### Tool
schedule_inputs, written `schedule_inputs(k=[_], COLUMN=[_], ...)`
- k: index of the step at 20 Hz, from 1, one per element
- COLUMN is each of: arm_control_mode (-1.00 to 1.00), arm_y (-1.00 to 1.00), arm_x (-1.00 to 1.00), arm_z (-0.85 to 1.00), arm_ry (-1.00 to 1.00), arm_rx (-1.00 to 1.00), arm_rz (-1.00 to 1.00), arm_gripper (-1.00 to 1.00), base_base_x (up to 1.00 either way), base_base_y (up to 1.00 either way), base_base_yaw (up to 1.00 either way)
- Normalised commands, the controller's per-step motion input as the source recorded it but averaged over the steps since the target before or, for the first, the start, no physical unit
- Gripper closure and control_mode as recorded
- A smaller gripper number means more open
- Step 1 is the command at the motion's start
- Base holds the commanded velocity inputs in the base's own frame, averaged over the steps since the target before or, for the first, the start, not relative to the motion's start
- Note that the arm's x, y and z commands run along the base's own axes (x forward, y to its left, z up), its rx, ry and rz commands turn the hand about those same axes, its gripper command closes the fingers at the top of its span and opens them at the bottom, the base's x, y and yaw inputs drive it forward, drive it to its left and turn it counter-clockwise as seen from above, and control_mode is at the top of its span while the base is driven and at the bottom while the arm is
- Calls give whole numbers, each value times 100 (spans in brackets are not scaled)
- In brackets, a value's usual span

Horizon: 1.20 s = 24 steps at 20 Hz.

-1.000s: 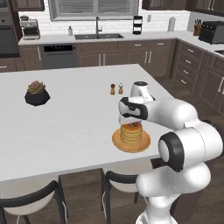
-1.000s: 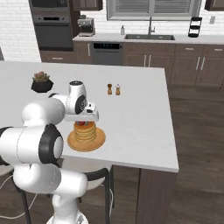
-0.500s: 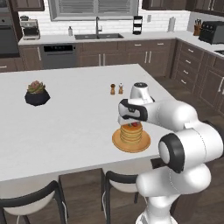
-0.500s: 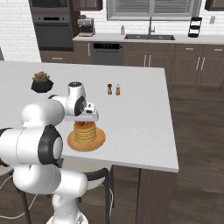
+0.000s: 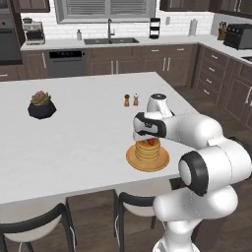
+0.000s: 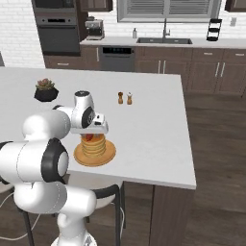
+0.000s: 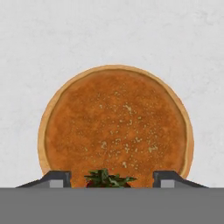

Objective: Take the strawberry from the fridge and place it on top of the pancake, located on the dining counter.

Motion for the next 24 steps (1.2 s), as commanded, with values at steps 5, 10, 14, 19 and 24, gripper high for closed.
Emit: schedule_inputs(k=[5,10,14,19,24], arm_control_mode=[-100,-100,-100,-100,-100], arm_y=[0,0,4,41,19], arm_x=[0,1,0,-8,-84], arm_z=[0,1,34,94,68], arm_ry=[-1,0,-1,-11,-6], arm_rx=[0,0,-3,-9,-3], arm_rz=[0,0,0,2,0], arm_gripper=[-100,-100,-100,-100,-100], base_base_x=[0,0,0,0,0], base_base_y=[0,0,0,0,0], base_base_yaw=[0,0,0,0,0])
